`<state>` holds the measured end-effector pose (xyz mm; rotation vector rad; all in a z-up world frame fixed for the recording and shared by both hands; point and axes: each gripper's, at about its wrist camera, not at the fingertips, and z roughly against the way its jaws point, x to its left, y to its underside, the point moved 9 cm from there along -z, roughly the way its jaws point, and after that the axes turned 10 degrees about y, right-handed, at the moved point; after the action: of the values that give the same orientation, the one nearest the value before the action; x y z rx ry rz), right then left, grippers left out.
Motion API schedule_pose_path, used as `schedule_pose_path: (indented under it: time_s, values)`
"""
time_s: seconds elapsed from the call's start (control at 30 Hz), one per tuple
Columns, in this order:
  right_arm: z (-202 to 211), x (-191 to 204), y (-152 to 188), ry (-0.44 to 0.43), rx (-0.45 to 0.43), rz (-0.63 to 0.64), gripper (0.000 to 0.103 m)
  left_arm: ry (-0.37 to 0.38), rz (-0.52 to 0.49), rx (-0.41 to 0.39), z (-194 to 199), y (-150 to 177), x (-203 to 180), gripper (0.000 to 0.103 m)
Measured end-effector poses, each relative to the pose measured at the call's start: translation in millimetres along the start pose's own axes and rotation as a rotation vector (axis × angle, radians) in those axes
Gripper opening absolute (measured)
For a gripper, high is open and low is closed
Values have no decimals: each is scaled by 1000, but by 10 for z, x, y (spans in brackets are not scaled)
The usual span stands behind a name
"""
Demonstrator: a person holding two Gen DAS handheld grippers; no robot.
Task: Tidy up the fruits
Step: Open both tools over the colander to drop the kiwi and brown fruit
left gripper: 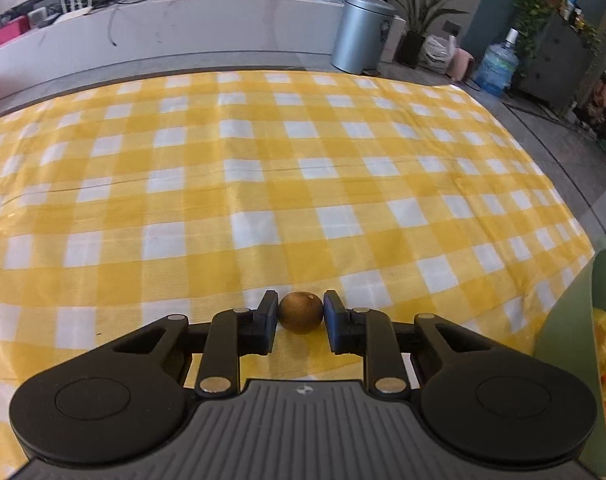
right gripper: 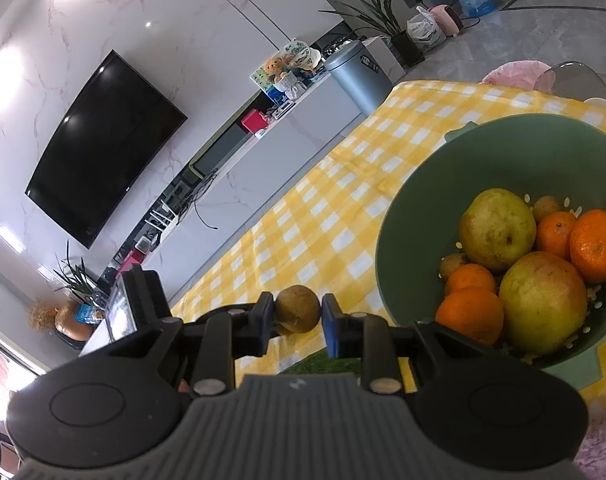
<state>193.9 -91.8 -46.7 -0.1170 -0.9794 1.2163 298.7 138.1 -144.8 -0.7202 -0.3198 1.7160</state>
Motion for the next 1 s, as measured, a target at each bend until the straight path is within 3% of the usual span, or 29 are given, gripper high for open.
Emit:
schedule_pose_path:
  time_s: [0.1, 0.3, 0.5, 0.7, 0.8, 0.83, 0.87, 0.93, 1.0]
  values:
    - [103, -87, -116, 37, -53, -3, 22, 11, -15, -53, 173, -21, -97, 27]
    - [455, -628, -481, 125, -197, -117, 22, 273, -54, -170, 733, -44, -874, 27]
    - [497, -1148, -570, 223, -209, -238, 22, 430, -153, -132, 737, 55, -1634, 27]
    - [393, -1280, -700, 241, -224, -266, 22, 426, -182, -68, 472, 158, -1898, 27]
    - [303, -1365, -701, 247, -203, -299, 26, 415, -199, -73, 436, 200, -1918, 27]
    - [297, -1385, -691, 240, -205, -320, 32, 404, -206, -89, 440, 200, -1928, 27]
    - [305, -1415, -697, 219, -207, -345, 52, 394, -205, -103, 441, 188, -1926, 28]
    - [349, -1418, -723, 163, -226, -381, 56, 395, -199, -117, 477, 167, -1923, 49]
    - [445, -1421, -762, 148, -266, -384, 56, 410, -193, -133, 524, 156, -1922, 62]
